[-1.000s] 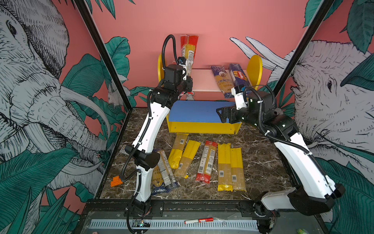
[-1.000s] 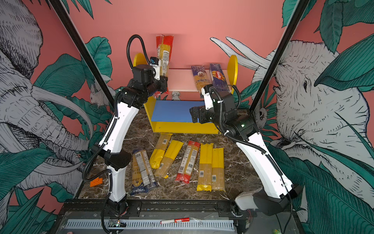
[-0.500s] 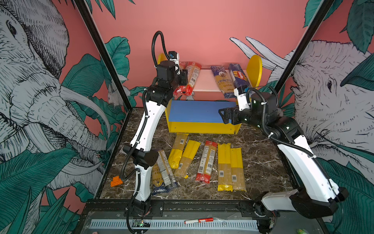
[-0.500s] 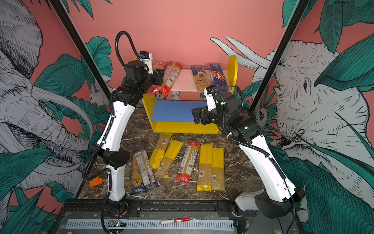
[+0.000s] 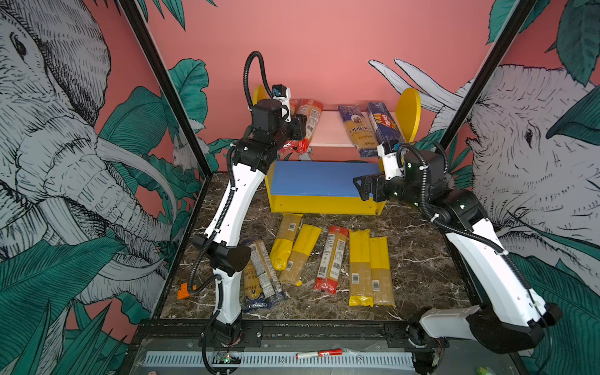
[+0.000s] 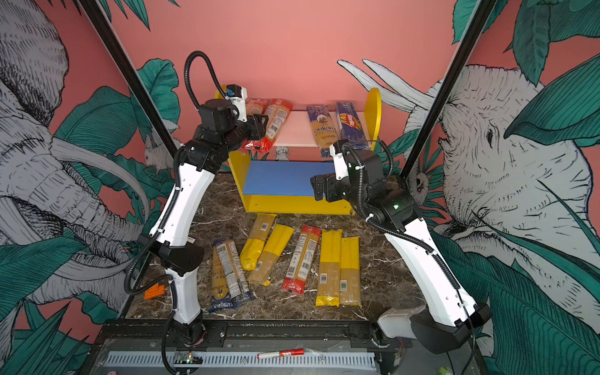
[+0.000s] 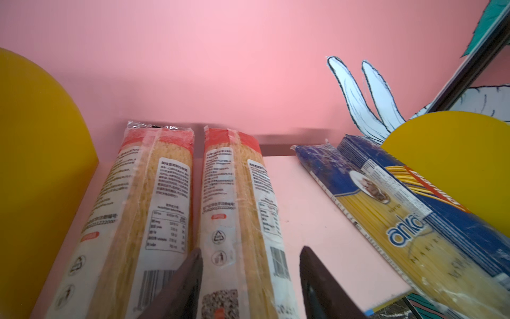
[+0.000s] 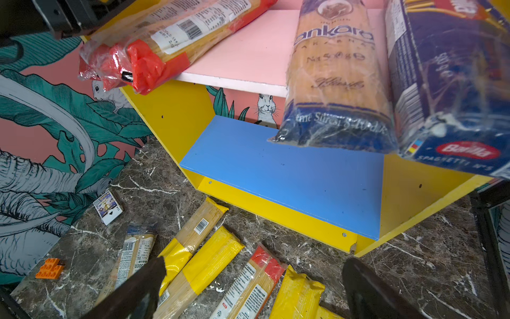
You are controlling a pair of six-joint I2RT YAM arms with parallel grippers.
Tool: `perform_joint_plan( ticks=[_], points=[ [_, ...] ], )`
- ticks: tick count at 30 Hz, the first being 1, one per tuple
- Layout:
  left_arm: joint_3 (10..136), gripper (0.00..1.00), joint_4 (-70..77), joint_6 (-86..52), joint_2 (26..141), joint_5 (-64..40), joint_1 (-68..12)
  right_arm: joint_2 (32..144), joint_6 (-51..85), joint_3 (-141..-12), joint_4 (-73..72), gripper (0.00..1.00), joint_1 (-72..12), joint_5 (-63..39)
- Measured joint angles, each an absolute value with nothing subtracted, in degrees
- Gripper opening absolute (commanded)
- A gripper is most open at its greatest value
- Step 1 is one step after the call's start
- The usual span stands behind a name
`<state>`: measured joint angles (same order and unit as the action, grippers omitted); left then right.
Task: Arrange pasta packages on shelves
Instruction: Place the pasta bag on the shelf.
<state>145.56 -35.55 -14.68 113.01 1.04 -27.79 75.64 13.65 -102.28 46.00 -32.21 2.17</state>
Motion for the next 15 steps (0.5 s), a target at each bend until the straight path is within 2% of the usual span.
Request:
perform_joint_plan(
  ticks=[5,10,15],
  points=[
    [138.45,0.65,-35.81,-12.34,105.71,2.22,-31.97,74.30,12.27,-104.20,48.38,0.99,-32.05,5.30],
    [128.35,0.66,-35.64,-9.52,96.75,3.95,-35.70,75.37,10.85,-113.21,50.61,0.99,-31.42,8.14],
    [114.85,0.69,-35.09,-8.45,87.37,5.48,-36.18,75.46,10.63,-116.88,50.52,0.99,-31.33,8.32]
  ],
)
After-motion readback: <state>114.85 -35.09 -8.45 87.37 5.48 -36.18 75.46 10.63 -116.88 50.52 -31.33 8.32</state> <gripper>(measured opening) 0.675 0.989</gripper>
